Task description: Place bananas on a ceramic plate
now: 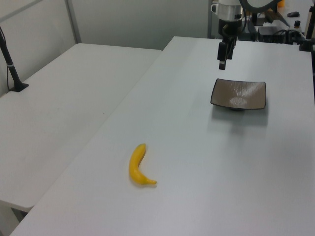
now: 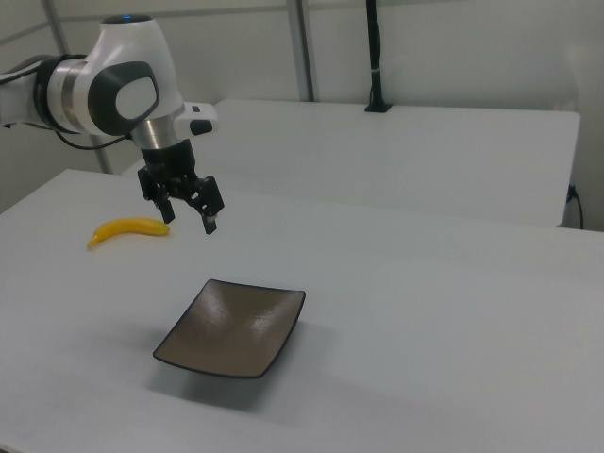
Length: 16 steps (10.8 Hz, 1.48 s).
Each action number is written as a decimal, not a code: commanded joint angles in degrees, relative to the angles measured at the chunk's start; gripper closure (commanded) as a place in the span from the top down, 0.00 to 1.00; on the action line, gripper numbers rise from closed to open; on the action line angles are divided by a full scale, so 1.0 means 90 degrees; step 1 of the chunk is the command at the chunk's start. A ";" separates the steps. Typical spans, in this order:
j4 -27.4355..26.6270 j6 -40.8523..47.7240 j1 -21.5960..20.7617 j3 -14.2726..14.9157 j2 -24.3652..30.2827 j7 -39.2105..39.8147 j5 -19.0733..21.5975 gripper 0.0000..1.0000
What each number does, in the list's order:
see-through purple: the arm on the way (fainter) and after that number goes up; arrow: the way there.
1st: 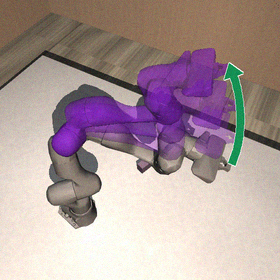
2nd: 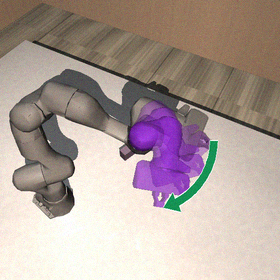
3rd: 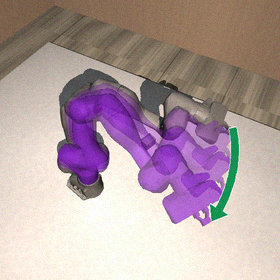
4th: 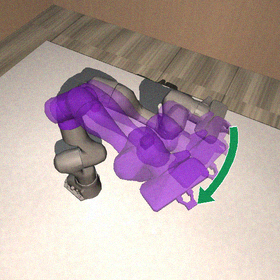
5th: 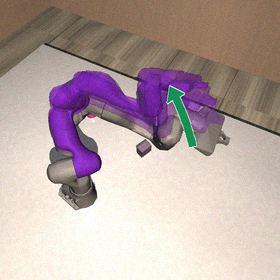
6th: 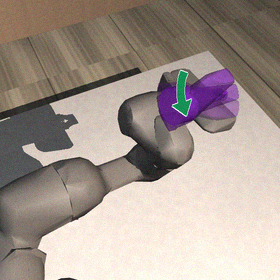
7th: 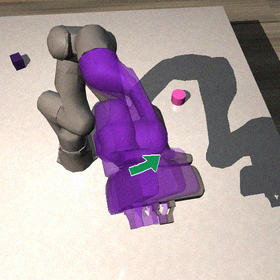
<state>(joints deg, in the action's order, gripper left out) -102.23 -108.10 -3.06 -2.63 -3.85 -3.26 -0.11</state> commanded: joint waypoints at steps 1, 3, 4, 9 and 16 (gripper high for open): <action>-0.0038 0.0019 0.0008 -0.0001 0.0067 -0.0154 -0.0202 1.00; -0.0009 0.0009 -0.0002 -0.0001 0.0067 -0.0136 -0.0183 1.00; 0.0001 -0.0088 -0.0002 -0.0001 0.0057 -0.0136 -0.0183 1.00; -0.0038 -0.0079 0.0047 -0.0001 0.0047 -0.0156 -0.0174 1.00; -0.0038 -0.0546 0.0057 -0.0010 -0.0158 -0.0621 -0.0008 1.00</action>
<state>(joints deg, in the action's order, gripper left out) -102.30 -109.50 -2.65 -2.51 -4.97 -4.62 -0.63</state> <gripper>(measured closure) 0.000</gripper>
